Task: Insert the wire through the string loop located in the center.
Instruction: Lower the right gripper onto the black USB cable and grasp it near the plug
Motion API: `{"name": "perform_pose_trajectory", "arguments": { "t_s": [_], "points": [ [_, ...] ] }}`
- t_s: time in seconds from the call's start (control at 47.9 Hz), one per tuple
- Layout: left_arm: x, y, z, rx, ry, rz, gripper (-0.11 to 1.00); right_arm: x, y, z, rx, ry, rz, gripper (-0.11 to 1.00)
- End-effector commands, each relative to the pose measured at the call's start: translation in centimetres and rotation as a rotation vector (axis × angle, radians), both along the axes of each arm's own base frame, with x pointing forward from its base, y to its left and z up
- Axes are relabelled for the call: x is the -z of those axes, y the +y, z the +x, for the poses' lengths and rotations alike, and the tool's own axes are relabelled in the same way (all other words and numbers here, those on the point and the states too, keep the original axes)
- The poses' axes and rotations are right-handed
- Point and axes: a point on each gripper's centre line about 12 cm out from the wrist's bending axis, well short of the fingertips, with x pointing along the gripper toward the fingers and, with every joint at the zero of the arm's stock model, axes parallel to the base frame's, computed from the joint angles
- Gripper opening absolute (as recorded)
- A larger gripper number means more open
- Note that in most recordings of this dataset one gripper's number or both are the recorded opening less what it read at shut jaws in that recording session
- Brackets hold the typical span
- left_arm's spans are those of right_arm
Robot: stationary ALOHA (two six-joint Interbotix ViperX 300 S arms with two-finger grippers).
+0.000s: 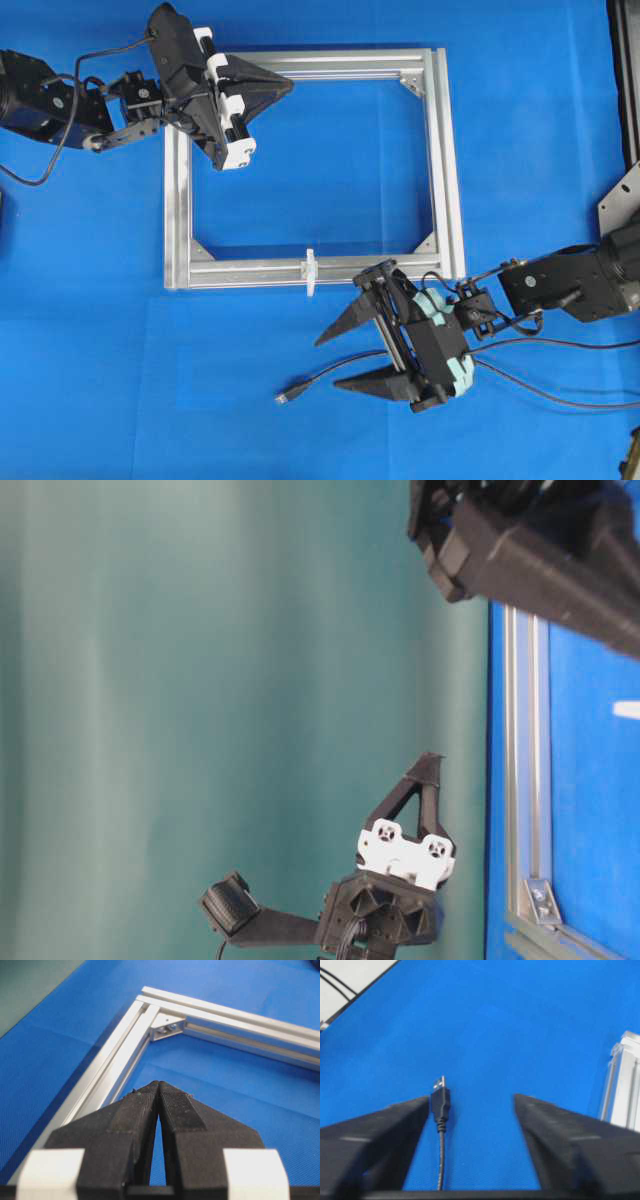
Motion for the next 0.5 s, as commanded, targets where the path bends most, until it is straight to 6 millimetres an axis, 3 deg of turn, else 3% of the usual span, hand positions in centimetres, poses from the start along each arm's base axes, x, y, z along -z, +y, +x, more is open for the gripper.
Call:
{"name": "perform_pose_trajectory", "arguments": {
  "t_s": [0.0, 0.042, 0.167, 0.481],
  "points": [
    [-1.6, 0.3, 0.3, -0.002, -0.046, 0.018, 0.00, -1.5, 0.3, 0.3, -0.004, -0.038, 0.013, 0.80],
    [-1.6, 0.3, 0.3, -0.003, -0.046, 0.017, 0.00, -1.5, 0.3, 0.3, -0.001, -0.033, 0.013, 0.82],
    [-1.6, 0.3, 0.3, -0.004, -0.046, 0.018, 0.00, -0.7, 0.4, 0.4, 0.002, -0.005, 0.010, 0.72],
    [-1.6, 0.5, 0.2, -0.009, -0.044, 0.017, 0.00, 3.5, 1.3, 1.3, 0.016, 0.110, 0.048, 0.72]
  ]
}}
